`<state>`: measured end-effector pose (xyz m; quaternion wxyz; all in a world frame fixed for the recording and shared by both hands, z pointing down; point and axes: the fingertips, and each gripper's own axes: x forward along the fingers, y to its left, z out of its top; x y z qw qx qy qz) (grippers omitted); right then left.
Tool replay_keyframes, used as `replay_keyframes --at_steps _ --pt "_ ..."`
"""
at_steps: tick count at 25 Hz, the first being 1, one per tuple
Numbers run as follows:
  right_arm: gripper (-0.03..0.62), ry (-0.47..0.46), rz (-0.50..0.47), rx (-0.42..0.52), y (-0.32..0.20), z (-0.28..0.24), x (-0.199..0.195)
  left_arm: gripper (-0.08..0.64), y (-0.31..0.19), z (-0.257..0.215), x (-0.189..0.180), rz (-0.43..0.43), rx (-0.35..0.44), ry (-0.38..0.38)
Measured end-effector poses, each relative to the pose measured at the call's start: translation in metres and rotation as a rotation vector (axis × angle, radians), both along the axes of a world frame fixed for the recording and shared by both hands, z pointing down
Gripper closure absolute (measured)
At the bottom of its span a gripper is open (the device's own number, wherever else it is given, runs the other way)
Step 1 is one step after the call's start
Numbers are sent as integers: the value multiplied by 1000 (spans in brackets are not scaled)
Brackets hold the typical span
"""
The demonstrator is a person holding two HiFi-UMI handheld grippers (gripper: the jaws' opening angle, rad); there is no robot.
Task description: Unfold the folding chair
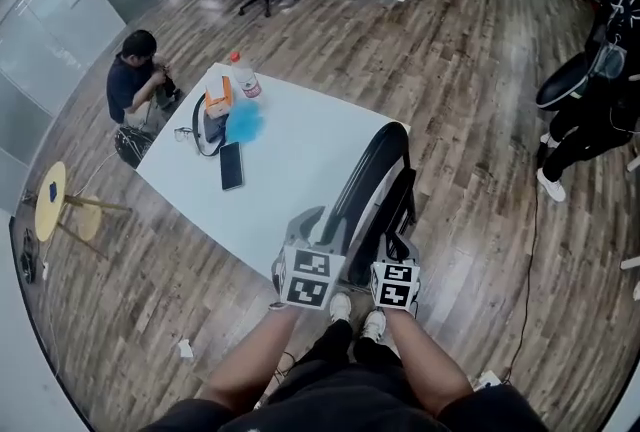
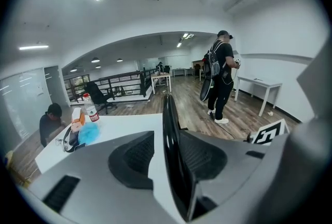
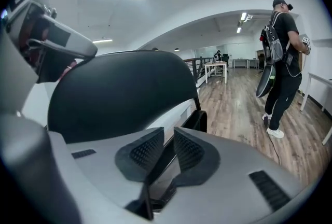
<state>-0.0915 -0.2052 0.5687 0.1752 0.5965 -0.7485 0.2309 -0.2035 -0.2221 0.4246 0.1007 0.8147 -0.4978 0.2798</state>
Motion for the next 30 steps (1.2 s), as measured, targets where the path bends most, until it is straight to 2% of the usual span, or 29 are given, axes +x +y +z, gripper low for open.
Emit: replay_keyframes --at_steps 2,4,6,9,14,17,21,26,30 --pt "460 -16 25 -46 -10 14 0 380 -10 0 1 20 -19 8" --pt "394 -27 56 -104 -19 31 -1 324 -19 3 6 54 -54 19" --pt "350 -36 89 -157 -29 50 -2 293 -28 9 14 99 -89 14" --pt "305 -49 118 -251 -42 75 -8 288 -43 19 27 146 -147 4" --pt "284 -14 154 -355 -57 110 -15 288 -62 41 32 153 -290 0" --pt "284 8 157 -380 -69 119 -10 288 -68 48 38 210 -357 -6" --pt "285 11 171 -414 -68 122 -11 288 -61 57 44 280 -465 31" --pt "285 37 198 -390 -67 121 -10 374 -56 57 48 321 -482 19" --pt "284 48 186 -369 -63 120 -5 376 -56 58 45 338 -467 11"
